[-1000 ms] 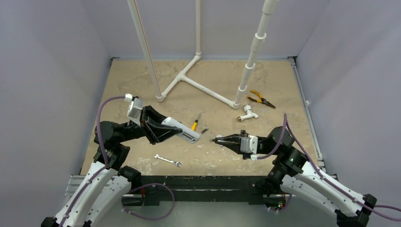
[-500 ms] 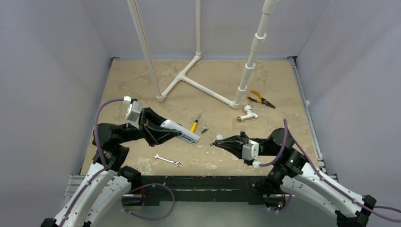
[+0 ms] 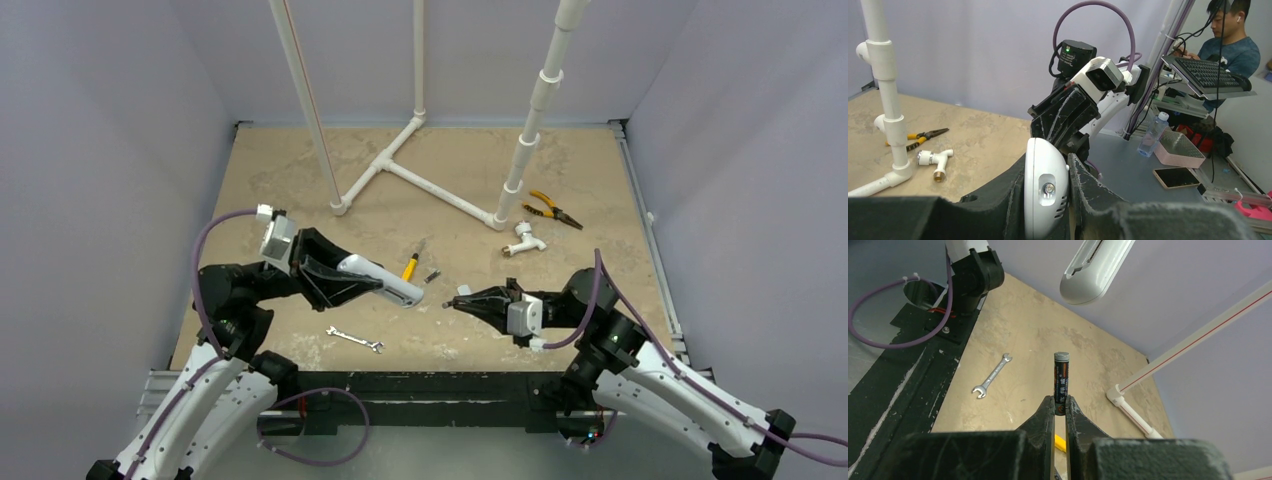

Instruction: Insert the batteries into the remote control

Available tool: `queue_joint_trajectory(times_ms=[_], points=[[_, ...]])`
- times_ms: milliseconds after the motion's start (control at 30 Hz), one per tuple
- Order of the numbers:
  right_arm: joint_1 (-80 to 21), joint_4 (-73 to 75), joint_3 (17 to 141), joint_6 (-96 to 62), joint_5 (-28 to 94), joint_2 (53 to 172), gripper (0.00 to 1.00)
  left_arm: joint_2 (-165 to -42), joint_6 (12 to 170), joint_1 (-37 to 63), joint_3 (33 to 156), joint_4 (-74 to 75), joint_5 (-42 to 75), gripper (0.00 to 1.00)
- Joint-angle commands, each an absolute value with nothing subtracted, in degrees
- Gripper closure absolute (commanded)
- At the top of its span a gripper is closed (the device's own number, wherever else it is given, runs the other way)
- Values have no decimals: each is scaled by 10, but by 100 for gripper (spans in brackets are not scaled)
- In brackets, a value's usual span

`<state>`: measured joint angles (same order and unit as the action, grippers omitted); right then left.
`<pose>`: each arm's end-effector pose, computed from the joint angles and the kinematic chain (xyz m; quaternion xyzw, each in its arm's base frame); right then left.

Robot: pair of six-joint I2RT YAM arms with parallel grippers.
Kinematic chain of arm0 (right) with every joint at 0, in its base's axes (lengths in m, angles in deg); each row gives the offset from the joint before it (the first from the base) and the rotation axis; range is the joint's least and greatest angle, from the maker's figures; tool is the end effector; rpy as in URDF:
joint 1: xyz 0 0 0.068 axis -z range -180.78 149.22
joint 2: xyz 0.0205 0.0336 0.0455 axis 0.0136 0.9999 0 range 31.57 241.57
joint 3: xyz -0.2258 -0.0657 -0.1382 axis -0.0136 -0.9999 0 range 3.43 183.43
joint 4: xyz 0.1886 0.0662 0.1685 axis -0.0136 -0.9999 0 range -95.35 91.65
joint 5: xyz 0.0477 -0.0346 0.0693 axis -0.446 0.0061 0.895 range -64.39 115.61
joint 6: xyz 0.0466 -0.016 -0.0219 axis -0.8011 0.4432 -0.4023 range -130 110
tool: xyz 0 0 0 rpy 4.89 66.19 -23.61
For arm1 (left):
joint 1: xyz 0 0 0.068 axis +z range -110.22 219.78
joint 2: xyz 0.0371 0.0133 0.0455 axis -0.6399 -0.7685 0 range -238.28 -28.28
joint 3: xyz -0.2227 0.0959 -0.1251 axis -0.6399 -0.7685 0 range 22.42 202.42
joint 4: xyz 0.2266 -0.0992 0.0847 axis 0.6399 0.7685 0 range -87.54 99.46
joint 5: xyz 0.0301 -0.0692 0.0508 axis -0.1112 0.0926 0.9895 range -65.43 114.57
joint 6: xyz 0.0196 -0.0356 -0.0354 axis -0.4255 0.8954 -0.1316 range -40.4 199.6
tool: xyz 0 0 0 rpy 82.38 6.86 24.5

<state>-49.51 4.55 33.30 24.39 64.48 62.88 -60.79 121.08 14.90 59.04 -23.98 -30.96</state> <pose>0.0773 0.1219 0.3072 -0.6150 0.3345 0.3147 0.6410 0.0952 -0.0765 0.3807 0.3370 0.4926 -0.6139 0.5167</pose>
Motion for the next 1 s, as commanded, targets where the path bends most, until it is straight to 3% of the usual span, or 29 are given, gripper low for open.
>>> queue_joint_trajectory(times_ms=[0,200,400,533,733,967], points=[[-496,78,345,204,621,622,100,-612,1201,146,597,-238,-295,100],[-496,110,355,79,533,652,100,-633,1161,146,634,-68,-180,100],[-496,24,403,-103,268,722,100,-647,1141,146,667,51,-96,100],[-494,-47,433,-235,120,829,100,-649,1144,146,667,65,-77,100],[-495,-69,422,-507,24,962,100,-659,1141,146,680,97,-59,100],[-500,-89,450,-682,23,1075,100,-652,1137,146,685,129,-46,100]])
